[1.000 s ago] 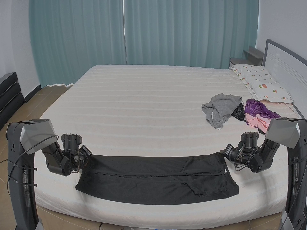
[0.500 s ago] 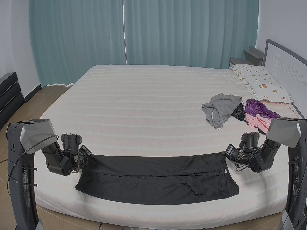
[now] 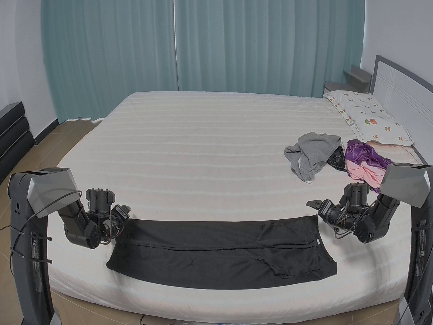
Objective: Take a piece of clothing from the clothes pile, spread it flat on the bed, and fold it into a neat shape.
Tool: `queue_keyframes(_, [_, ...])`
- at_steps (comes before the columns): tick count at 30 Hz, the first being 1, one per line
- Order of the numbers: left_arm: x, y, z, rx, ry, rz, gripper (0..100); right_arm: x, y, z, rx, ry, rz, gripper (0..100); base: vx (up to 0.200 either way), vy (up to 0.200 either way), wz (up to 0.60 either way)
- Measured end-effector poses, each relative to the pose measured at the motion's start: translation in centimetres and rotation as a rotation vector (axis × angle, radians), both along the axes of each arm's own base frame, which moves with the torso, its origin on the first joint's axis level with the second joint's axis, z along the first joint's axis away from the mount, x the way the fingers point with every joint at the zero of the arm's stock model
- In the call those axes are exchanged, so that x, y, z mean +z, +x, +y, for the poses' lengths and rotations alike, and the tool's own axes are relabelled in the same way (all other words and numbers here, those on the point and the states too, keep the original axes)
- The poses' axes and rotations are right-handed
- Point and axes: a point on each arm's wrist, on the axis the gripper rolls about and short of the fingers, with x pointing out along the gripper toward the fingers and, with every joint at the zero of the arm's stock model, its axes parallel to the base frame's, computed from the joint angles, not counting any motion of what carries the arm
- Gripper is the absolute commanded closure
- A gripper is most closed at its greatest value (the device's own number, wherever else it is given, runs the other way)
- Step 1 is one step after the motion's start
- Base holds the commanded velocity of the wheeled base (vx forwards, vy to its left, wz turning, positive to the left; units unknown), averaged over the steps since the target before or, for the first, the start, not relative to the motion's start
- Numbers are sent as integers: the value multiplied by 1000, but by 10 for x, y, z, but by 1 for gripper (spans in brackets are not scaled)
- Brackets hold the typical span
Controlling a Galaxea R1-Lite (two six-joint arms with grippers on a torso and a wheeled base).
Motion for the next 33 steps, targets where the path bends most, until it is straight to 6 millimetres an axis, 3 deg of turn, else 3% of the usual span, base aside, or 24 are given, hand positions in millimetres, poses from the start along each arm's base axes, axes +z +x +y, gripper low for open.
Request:
queue_keyframes(6, [9, -1, 7, 45, -67, -21, 0, 24, -11, 9, 121, 77, -35, 0, 0, 0, 0])
queue_keyframes(10, [17, -2, 14, 60, -111, -38, 0, 28, -17, 19, 184, 88, -34, 0, 0, 0, 0])
queue_keyframes(21, [22, -4, 17, 67, -117, -47, 0, -2, -13, 25, 235, 31, 47, 0, 0, 0, 0])
queue_keyframes(22, [23, -4, 17, 67, -117, -46, 0, -4, -12, 25, 236, 30, 48, 100, 0, 0, 0])
queue_keyframes(33, [23, -4, 17, 66, -116, -47, 0, -9, -10, 26, 243, 23, 34, 100, 0, 0, 0])
